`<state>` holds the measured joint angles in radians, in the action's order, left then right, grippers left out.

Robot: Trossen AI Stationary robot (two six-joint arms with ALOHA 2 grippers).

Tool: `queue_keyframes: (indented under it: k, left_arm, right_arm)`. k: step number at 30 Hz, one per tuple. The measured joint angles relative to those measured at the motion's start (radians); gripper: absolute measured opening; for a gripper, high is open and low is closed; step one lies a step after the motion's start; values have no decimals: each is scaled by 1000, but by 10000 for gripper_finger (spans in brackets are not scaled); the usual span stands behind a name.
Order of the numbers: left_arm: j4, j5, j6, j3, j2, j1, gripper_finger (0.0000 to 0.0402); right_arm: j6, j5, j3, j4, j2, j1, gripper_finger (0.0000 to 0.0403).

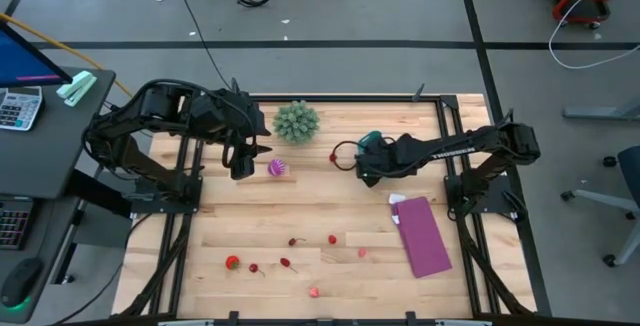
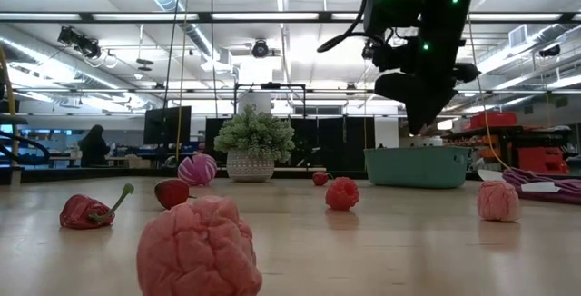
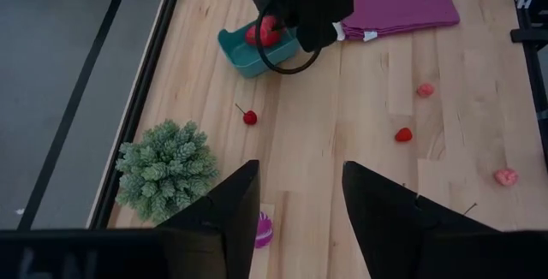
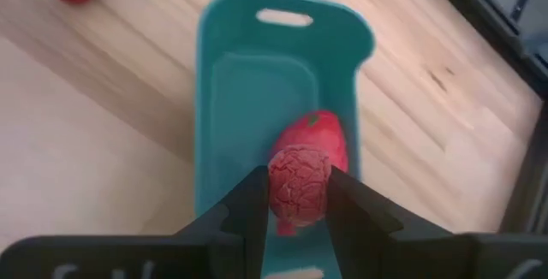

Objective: Pick and placing Produce into tupperware
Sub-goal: Put the pink peach into the blue bin, then put the red cherry into the blue bin

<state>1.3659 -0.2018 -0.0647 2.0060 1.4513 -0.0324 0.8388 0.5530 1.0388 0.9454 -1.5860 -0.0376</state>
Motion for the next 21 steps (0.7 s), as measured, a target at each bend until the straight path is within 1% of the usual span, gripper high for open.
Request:
queue_keyframes:
  k: [5,10,14,21]
  left_arm:
    - [0,0,0,0,0,0,178]
    - [0,0,-2,0,1,0,173]
    - [0,0,-2,0,3,0,175]
    - [0,0,-2,0,3,0,173]
  right_arm:
    - [-56,-1,-3,-40,-7,0,114]
    - [-67,-11,-63,-140,-8,-13,118]
    - [-56,-30,-110,-180,-9,-40,137]
    - [-63,-53,-115,-185,-9,-66,180]
